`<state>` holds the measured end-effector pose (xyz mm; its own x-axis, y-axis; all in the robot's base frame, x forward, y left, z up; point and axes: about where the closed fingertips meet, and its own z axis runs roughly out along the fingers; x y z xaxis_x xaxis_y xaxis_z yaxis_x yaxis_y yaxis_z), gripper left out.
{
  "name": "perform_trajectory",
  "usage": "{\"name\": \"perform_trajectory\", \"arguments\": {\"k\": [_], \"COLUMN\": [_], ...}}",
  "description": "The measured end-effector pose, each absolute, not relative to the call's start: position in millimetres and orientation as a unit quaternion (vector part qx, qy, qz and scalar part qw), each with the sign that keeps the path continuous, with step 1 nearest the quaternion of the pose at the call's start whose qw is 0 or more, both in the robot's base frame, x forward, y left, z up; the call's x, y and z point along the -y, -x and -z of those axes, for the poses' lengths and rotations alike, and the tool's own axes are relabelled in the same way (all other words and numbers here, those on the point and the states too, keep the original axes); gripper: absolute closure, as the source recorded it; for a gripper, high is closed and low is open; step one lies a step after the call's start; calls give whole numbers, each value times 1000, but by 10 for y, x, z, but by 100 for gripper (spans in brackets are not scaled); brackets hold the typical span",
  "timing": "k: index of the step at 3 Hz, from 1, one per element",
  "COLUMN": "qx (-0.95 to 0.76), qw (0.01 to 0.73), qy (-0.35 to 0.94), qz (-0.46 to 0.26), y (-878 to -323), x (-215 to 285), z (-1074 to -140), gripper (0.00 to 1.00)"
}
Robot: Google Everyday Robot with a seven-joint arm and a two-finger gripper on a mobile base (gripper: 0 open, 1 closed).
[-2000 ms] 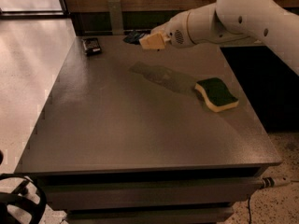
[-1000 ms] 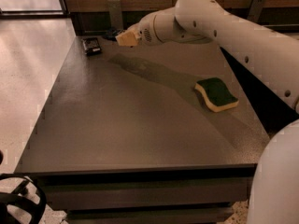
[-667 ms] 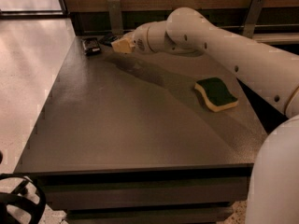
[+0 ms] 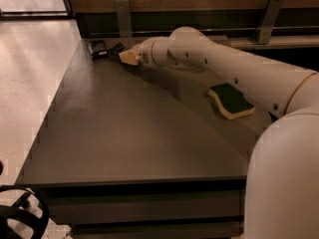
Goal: Move rxbar blueberry near rxbar chocolate
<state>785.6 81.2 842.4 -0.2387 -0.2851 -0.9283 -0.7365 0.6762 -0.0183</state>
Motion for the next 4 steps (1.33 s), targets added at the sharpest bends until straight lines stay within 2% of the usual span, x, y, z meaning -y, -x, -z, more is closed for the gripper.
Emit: {"name": "perform_trajectory", "arguments": {"k": [1,4], "qx": [-756,-755], "qw": [516,513], "qy": [339,342], "qz": [-220,-223], "y": [-7850,-7839], "x": [-834,-902], "z": [-8421,-8394], "gripper": [82,12]}}
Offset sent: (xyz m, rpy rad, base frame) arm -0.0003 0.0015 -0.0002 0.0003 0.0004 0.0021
